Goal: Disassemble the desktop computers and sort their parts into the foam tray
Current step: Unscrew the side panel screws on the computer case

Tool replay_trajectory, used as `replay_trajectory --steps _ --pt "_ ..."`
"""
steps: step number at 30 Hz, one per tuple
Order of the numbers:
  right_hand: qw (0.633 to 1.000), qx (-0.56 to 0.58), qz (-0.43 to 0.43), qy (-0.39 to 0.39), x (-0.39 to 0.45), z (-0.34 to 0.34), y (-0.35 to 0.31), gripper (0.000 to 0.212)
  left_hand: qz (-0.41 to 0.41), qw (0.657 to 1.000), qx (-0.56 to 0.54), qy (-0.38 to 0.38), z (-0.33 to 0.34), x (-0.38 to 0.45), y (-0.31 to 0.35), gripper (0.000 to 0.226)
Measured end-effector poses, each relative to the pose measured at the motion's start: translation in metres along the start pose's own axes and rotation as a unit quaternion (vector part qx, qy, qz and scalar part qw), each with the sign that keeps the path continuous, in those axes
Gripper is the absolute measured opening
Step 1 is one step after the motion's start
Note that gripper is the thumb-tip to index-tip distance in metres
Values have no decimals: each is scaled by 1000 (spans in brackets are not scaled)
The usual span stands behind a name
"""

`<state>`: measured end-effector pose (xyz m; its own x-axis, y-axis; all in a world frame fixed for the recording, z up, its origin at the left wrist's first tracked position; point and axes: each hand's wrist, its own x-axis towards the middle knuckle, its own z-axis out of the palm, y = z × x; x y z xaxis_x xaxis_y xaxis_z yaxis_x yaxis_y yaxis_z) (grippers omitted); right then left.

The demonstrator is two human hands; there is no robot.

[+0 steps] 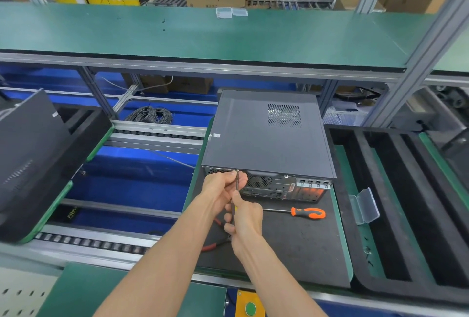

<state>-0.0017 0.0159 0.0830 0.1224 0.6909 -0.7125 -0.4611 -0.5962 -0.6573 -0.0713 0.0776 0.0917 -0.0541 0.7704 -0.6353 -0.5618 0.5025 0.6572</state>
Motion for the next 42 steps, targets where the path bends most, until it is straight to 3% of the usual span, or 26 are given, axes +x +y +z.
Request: replay_trajectory --steps 3,6,10,15,19,25,31,38,42 --pt "999 -22 3 -28 -1 1 -1 22 -6 1000 9 6 0 -1 0 19" --pt "1000 -14 21 -10 0 0 -2 32 -12 1000 20 -8 1 -4 1 24" --pt "999 -27 17 13 3 -4 -3 28 -3 1000 9 2 2 -4 0 21" --pt "998 -38 11 -42 -1 -4 -6 21 -9 1000 9 2 0 -2 -1 19" --pt "1000 -17 23 -9 3 -1 -7 36 -11 1000 18 1 1 -5 0 18" --pt "999 -33 -1 -25 1 -6 -5 20 8 1000 29 -6 4 -5 -1 21" --pt "1000 -20 23 5 1 -2 -10 28 -6 998 57 -4 2 -6 -1 24" --pt "999 -39 -8 -17 2 -7 -5 18 17 1000 12 16 6 -4 -3 15" --pt "1000 -21 8 0 2 -3 -9 29 -1 999 53 -1 5 -4 -2 17"
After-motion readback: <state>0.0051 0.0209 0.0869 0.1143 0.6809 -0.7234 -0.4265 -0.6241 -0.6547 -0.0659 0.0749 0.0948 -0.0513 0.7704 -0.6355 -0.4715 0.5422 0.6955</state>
